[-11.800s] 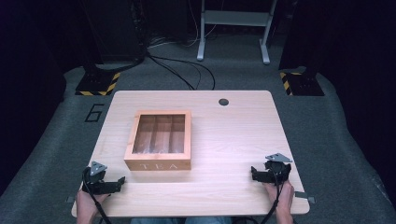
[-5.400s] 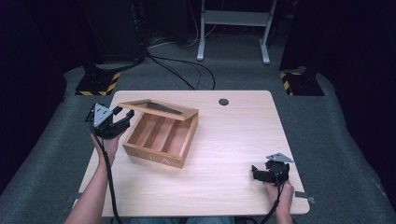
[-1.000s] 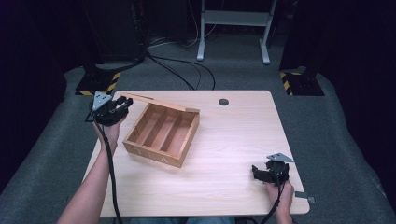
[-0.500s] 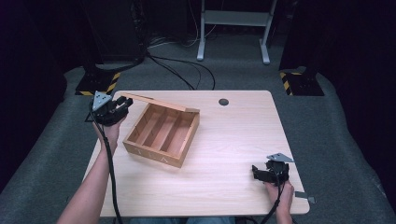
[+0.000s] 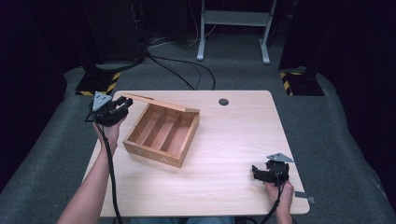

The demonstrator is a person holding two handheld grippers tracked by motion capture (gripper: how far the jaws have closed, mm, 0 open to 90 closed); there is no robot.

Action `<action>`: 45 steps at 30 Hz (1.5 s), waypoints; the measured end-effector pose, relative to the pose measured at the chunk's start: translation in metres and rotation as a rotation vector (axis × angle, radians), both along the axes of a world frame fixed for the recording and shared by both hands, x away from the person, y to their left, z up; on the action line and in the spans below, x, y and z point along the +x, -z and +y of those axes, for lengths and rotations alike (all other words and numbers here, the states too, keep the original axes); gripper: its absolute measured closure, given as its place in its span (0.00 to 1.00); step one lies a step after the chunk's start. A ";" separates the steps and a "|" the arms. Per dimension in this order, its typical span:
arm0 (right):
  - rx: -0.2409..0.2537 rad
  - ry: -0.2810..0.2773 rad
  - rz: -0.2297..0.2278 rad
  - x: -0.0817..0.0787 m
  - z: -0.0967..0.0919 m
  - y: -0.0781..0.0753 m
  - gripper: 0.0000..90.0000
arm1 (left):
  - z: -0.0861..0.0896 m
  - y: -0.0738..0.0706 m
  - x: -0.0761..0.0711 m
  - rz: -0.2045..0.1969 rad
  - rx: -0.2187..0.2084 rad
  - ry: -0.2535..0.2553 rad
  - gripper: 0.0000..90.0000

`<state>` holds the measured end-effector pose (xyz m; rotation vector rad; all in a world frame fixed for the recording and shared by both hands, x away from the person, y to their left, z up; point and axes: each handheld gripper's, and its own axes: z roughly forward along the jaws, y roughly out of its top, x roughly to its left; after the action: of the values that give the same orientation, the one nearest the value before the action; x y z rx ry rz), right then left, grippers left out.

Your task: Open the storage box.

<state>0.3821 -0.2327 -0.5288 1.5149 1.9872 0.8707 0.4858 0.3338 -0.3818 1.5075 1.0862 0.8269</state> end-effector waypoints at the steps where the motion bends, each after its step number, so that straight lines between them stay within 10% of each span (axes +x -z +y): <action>1: 0.000 0.000 0.000 0.000 0.000 0.000 0.12 | 0.000 0.000 0.000 -0.001 0.002 0.000 0.73; 45: -0.002 -0.003 -0.005 0.000 0.000 0.000 0.12 | 0.006 0.017 -0.014 -0.008 -0.006 0.008 0.73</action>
<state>0.3820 -0.2326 -0.5289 1.5068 1.9870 0.8727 0.4714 0.3402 -0.3991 1.5017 1.0752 0.8232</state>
